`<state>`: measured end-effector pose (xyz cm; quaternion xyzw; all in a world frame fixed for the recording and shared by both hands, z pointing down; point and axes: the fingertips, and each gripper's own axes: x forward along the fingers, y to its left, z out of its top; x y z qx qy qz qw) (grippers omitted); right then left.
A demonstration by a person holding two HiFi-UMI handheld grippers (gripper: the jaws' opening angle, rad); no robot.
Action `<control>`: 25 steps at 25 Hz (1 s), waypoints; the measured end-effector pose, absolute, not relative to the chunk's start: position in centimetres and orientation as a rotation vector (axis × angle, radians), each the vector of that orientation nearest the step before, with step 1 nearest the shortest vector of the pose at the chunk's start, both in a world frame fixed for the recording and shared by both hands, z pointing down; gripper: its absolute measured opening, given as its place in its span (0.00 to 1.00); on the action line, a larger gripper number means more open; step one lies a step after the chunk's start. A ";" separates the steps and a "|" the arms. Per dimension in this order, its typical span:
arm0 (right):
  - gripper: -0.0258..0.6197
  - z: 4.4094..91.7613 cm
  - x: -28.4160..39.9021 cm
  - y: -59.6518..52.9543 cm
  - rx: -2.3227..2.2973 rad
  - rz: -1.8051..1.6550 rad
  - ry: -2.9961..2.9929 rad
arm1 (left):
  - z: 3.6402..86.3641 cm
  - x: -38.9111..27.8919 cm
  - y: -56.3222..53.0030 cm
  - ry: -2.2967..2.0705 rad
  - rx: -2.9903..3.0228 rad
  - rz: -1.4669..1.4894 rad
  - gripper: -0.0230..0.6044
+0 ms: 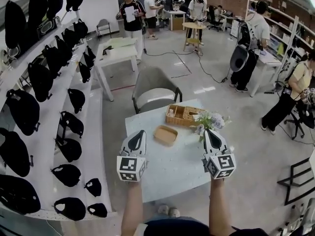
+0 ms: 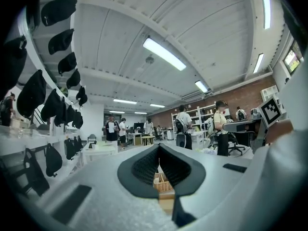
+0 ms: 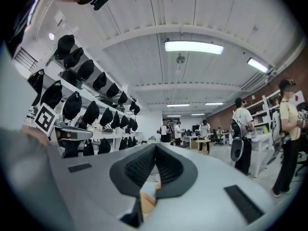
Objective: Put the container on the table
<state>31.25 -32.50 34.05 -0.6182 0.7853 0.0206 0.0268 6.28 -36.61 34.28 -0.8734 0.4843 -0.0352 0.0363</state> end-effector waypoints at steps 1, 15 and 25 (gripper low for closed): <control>0.04 34.0 31.5 -31.9 -1.916 0.067 2.417 | 34.3 6.3 -36.1 1.482 -2.681 -0.106 0.05; 0.04 34.6 32.4 -29.2 -1.976 0.088 2.388 | 35.4 6.7 -34.6 1.449 -2.690 -0.115 0.05; 0.04 35.4 32.1 -29.4 -1.976 0.069 2.414 | 35.7 7.2 -34.6 1.445 -2.700 -0.117 0.05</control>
